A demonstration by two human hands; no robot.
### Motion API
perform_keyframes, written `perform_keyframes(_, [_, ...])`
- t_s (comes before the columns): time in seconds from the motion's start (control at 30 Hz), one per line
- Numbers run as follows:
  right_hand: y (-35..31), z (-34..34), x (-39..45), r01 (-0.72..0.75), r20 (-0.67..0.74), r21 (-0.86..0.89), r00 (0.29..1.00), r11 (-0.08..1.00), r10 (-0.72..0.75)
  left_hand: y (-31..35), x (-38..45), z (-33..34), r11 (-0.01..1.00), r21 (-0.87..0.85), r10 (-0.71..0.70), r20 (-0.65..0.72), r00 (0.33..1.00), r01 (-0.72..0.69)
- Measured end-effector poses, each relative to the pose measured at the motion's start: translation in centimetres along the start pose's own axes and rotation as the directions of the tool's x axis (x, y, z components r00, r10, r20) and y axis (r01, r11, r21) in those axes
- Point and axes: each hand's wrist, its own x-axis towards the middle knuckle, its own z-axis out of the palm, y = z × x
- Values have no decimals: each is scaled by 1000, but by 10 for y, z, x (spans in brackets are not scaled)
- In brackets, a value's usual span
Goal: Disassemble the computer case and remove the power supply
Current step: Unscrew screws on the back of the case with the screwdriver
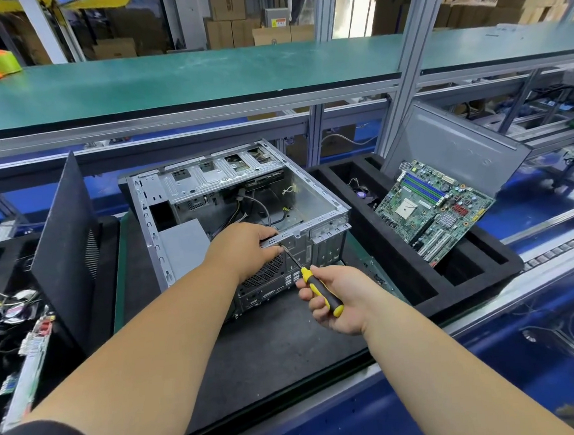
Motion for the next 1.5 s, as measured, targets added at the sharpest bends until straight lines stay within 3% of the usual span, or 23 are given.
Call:
perform_keyframes(0.1, [2, 4, 2, 30, -50, -56, 998, 998, -33, 0, 0, -1, 1000, 12, 6, 5, 1000, -6])
perform_keyframes(0.2, [0, 11, 3, 68, -181, -329, 974, 942, -133, -1, 1, -1, 1000, 25, 9, 8, 1000, -9])
perform_keyframes(0.23, [-1, 14, 1, 71, -216, -487, 956, 871, -199, -1, 1, 0, 1000, 26, 8, 8, 1000, -8])
perform_keyframes(0.3, [-1, 15, -2, 90, -187, -832, 883, 547, -430, -2, 1, 1, 1000, 20, 4, 5, 1000, -4])
perform_keyframes(0.37, [5, 16, -2, 11, -96, -986, 782, 168, -616, -3, 1, 2, 1000, 13, 6, -7, 1000, -6])
perform_keyframes(0.4, [8, 18, 0, -57, -76, -997, 738, 51, -671, -3, 1, 2, 1000, 14, 10, -14, 1000, -10])
perform_keyframes(0.47, [15, 24, 5, -168, -63, -983, 682, -72, -729, -3, 1, 3, 1000, 18, 16, -23, 1000, -15])
perform_keyframes(0.57, [18, 31, 9, -226, -67, -967, 669, -116, -740, -3, 1, 3, 1000, 4, 5, -26, 1000, -5])
perform_keyframes(0.63, [15, 25, 8, -157, -50, -984, 679, -78, -732, -3, 1, 3, 1000, -1, -2, -21, 1000, 2])
perform_keyframes(0.67, [12, 22, 6, -83, -55, -997, 707, -6, -705, -3, 1, 3, 1000, -4, -6, -19, 1000, 6])
perform_keyframes(0.7, [9, 18, 4, 12, -82, -990, 750, 137, -656, -3, 1, 3, 1000, -7, -13, -17, 1000, 12])
perform_keyframes(0.73, [5, 14, 4, 112, -138, -919, 807, 377, -575, -3, 1, 3, 1000, -10, -17, -15, 1000, 17])
perform_keyframes(0.77, [2, 11, 4, 176, -187, -739, 874, 650, -449, -3, 1, 2, 1000, -9, -15, -12, 1000, 15])
perform_keyframes(0.8, [0, 9, 2, 183, -189, -492, 932, 851, -309, -3, 2, 2, 1000, -5, -10, -8, 1000, 10])
perform_keyframes(0.83, [-2, 8, 0, 157, -153, -279, 967, 947, -206, -3, 2, 2, 1000, -1, -4, -5, 1000, 4])
perform_keyframes(0.9, [-3, 3, -1, 83, -49, -93, 995, 992, -88, -2, 1, 2, 1000, 9, 2, -7, 1000, -2])
perform_keyframes(1.0, [1, 0, -1, 28, 24, -80, 999, 996, -26, -3, 2, 2, 1000, 10, 7, -9, 1000, -7])
perform_keyframes(1.07, [2, 1, 2, 56, -3, -81, 998, 995, -57, -3, 2, 2, 1000, 10, 11, -6, 1000, -11])
perform_keyframes(1.13, [4, 6, 5, 111, -82, -196, 988, 974, -129, -3, 2, 2, 1000, 14, 17, -9, 1000, -17])
perform_keyframes(1.23, [4, 14, 4, 134, -192, -585, 935, 800, -297, -3, 1, 2, 1000, 15, 14, -15, 1000, -13])
perform_keyframes(1.33, [6, 16, 1, 89, -111, -948, 810, 307, -577, -2, 1, 2, 1000, 4, 13, -13, 1000, -12])
perform_keyframes(1.4, [10, 22, 1, -53, -63, -998, 724, 36, -687, -1, 1, 1, 1000, -3, 12, -14, 1000, -12])
perform_keyframes(1.5, [17, 33, 6, -210, -62, -971, 687, -115, -724, 0, 0, 0, 1000, 1, 13, -10, 1000, -13])
